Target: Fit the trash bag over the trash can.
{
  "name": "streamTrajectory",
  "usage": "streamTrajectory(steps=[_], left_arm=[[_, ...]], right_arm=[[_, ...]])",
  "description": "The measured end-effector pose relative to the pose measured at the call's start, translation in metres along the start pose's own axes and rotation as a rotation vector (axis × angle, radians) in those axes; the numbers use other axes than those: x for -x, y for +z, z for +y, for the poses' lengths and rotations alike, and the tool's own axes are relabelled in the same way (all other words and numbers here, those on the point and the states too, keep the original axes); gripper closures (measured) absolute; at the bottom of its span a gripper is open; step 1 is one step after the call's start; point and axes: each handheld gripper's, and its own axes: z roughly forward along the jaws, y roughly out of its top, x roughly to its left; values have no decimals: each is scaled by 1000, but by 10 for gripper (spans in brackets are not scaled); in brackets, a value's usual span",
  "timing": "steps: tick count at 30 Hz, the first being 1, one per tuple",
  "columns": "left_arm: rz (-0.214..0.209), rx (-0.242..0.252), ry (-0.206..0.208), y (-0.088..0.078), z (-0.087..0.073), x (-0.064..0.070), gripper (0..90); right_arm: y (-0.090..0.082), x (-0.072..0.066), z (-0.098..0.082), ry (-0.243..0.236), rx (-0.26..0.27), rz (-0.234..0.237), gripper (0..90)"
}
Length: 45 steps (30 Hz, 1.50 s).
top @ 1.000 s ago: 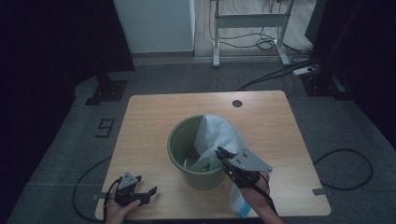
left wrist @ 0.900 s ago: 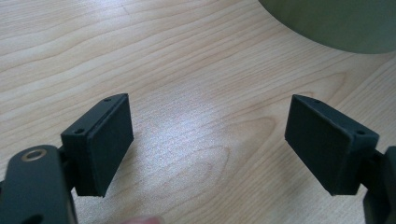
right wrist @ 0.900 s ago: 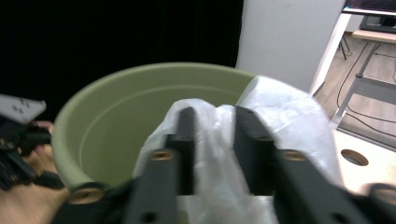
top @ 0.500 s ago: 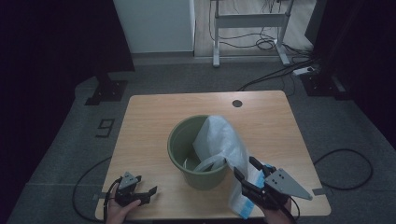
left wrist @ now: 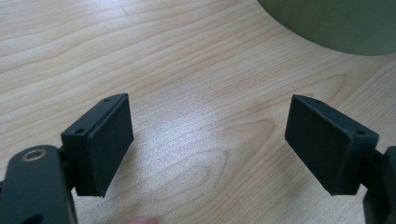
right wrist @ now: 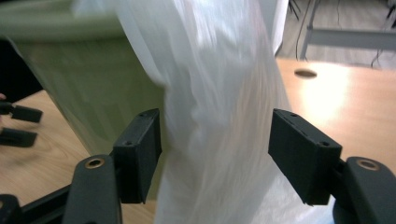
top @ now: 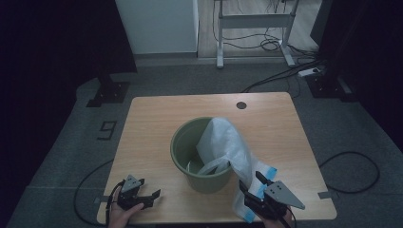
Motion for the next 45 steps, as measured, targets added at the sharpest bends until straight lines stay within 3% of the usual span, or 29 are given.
streamTrajectory(steps=[4,6,9,10,12,13,15,20,21,23,24,26,27,30,34,39,45], left_arm=[[-1,-1,-3,0,0,0,152],[-1,0,-4,0,0,0,152],[0,0,-3,0,0,0,153],[0,0,-3,0,0,0,153],[2,1,-2,0,0,0,153],[2,1,-2,0,0,0,153],[2,5,-4,-1,0,-1,153],[3,6,-7,-1,0,-2,153],[4,6,-8,-1,0,-2,153],[4,8,-9,0,0,-2,153],[7,10,-8,0,0,-2,153],[13,13,-8,0,0,-2,156],[20,17,-9,0,1,-2,159],[42,51,-37,-4,3,-2,160],[52,104,-76,-13,8,-1,160],[78,151,-108,-27,22,5,164],[69,212,-107,-46,39,14,172]], right_arm=[[14,6,-24,53,-62,-12,357],[18,9,-32,75,-81,-16,408],[23,13,-39,81,-99,1,624],[23,13,-39,81,-99,1,624],[22,17,-37,56,-88,-38,794],[22,17,-37,56,-88,-38,794],[16,25,-32,40,-56,-89,877],[6,45,-17,46,0,-138,887],[1,55,-8,46,27,-162,888],[-2,59,-2,38,39,-170,888],[-6,64,10,21,72,-189,888],[-8,67,17,9,93,-195,887],[-10,70,30,-3,140,-193,886],[-10,73,49,-5,198,-187,882],[-7,68,73,-11,252,-156,882],[-3,50,98,-44,298,-97,878],[2,31,102,-74,286,-26,858]])
